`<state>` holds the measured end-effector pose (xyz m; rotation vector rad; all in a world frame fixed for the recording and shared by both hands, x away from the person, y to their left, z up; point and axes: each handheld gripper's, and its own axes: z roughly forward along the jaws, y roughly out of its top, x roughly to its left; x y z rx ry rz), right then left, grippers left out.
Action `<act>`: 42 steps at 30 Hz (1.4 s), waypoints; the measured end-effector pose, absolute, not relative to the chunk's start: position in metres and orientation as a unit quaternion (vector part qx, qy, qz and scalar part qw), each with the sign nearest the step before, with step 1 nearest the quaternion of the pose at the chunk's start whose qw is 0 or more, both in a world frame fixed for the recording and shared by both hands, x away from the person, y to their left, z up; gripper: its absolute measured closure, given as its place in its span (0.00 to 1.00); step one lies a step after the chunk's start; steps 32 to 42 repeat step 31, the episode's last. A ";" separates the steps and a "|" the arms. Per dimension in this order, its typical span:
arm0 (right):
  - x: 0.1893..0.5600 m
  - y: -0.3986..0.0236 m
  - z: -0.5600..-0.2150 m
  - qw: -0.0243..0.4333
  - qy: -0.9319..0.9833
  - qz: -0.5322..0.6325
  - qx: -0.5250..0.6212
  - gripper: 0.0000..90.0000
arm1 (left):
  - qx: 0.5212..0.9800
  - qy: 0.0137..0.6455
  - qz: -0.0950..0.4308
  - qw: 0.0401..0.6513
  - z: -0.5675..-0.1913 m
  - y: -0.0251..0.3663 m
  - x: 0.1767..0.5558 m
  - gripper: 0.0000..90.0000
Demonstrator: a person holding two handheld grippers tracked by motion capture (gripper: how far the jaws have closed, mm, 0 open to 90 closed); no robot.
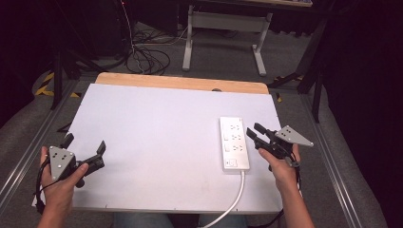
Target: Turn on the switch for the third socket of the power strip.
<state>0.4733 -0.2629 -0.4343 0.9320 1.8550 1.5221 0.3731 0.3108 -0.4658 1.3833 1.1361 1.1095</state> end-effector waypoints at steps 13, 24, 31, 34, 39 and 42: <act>0.465 -0.273 -0.436 0.291 0.660 0.597 0.351 0.32 | 0.570 0.470 0.458 0.494 -0.466 0.311 0.373 0.02; 0.464 -0.273 -0.436 0.289 0.656 0.608 0.340 0.04 | 0.570 0.470 0.458 0.494 -0.466 0.312 0.374 0.02; 0.464 -0.276 -0.439 0.283 0.655 0.608 0.348 0.04 | 0.570 0.471 0.457 0.494 -0.466 0.310 0.376 0.02; 0.464 -0.276 -0.439 0.283 0.655 0.608 0.348 0.04 | 0.570 0.471 0.457 0.494 -0.466 0.310 0.376 0.02; 0.464 -0.276 -0.439 0.283 0.655 0.608 0.348 0.04 | 0.570 0.471 0.457 0.494 -0.466 0.310 0.376 0.02; 0.464 -0.276 -0.439 0.283 0.655 0.608 0.348 0.04 | 0.570 0.471 0.457 0.494 -0.466 0.310 0.376 0.02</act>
